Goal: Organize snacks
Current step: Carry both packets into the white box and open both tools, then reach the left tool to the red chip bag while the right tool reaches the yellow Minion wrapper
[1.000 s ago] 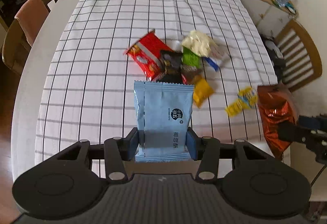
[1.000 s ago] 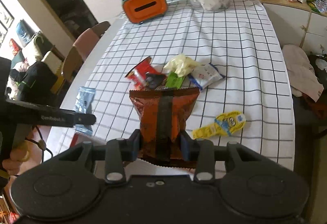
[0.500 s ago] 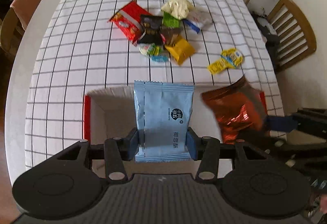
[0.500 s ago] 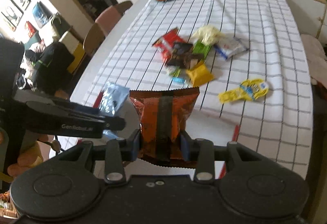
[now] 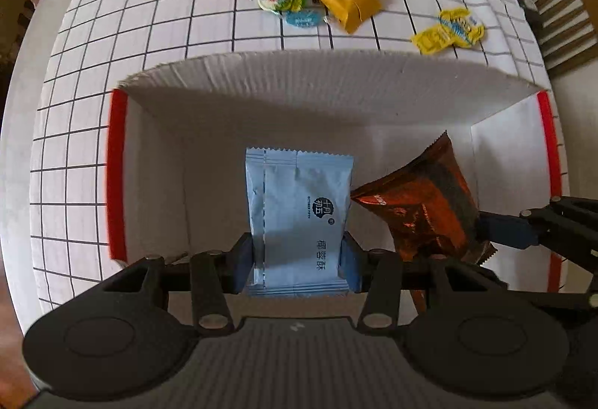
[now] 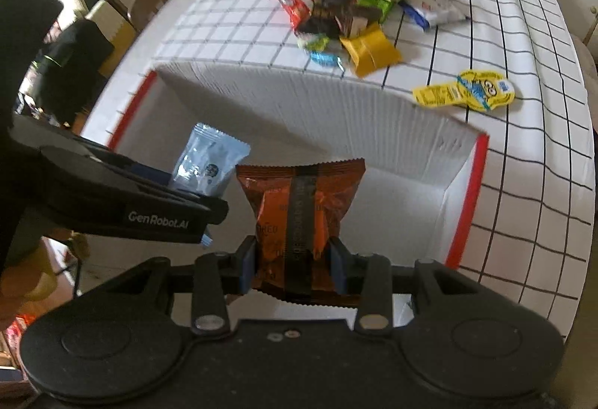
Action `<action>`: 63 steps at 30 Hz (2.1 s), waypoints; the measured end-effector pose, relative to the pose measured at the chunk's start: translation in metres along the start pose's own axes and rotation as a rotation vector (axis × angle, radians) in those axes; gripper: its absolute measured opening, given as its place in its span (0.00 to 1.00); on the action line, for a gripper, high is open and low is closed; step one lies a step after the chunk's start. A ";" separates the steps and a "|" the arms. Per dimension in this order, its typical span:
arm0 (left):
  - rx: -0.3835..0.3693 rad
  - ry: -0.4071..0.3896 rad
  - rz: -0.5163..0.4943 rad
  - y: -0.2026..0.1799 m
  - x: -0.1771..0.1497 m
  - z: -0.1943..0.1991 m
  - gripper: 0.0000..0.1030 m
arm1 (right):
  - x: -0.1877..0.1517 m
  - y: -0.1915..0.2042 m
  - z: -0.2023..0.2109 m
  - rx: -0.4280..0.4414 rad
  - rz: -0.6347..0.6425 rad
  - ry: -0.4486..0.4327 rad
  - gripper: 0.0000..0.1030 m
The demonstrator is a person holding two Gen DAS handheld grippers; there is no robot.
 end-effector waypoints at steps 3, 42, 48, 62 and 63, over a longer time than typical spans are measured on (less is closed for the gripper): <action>0.017 0.031 -0.033 -0.009 -0.002 -0.008 0.46 | -0.003 -0.002 -0.012 -0.038 0.008 0.019 0.38; -0.027 -0.050 0.026 0.007 0.001 0.034 0.52 | 0.009 0.007 0.026 0.009 0.017 -0.066 0.47; -0.008 -0.161 0.055 0.015 0.010 0.058 0.54 | 0.022 0.007 0.056 0.006 0.027 -0.166 0.53; 0.004 -0.359 0.148 0.044 0.047 0.105 0.78 | 0.063 -0.027 0.121 -0.055 -0.002 -0.377 0.84; 0.004 -0.375 0.155 0.046 0.051 0.108 0.79 | 0.065 -0.030 0.124 -0.064 -0.005 -0.384 0.86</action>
Point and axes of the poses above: each gripper's, at about its wrist camera, not at the fingertips, and z roughly against the way its jaws point, y to its left, x to its top, the point moved 4 cm from there along -z, roughly the way its jaws point, and after that the axes turned 13 degrees about x, right-handed, at the moved point
